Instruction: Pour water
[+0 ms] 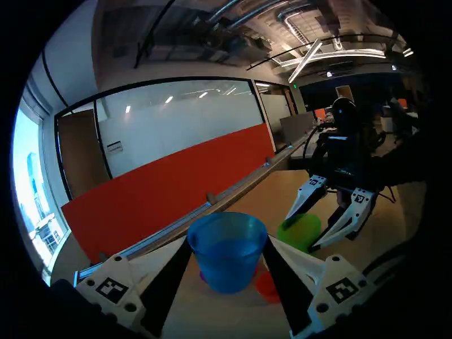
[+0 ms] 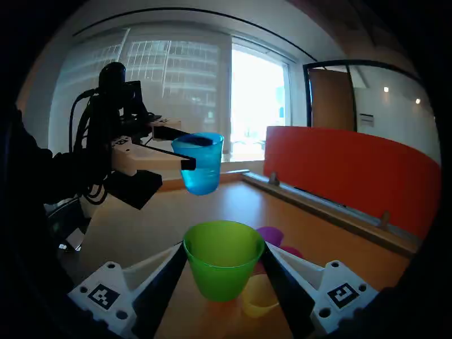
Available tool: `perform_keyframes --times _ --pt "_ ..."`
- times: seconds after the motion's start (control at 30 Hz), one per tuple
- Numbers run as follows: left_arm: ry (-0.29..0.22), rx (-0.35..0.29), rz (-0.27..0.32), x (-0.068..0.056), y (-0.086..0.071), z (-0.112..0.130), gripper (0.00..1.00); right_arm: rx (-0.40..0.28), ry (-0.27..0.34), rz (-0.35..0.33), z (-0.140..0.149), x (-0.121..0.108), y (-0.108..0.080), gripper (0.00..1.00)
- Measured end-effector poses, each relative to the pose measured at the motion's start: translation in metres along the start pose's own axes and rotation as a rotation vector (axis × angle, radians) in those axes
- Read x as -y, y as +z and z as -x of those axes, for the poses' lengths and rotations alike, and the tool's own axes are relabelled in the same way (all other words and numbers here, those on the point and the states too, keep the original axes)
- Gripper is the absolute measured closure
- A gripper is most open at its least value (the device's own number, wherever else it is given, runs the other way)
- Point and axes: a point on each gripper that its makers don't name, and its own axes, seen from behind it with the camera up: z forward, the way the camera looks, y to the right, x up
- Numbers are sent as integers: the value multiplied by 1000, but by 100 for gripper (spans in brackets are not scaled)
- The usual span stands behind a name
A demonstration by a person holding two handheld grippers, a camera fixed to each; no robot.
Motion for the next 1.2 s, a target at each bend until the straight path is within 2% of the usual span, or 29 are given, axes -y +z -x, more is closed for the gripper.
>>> perform_keyframes --times 0.67,1.2 --pt "114 -5 -37 2 3 -6 15 7 15 -46 5 17 13 7" --pt "157 -11 -47 0 0 -12 15 7 20 -70 6 28 19 7"
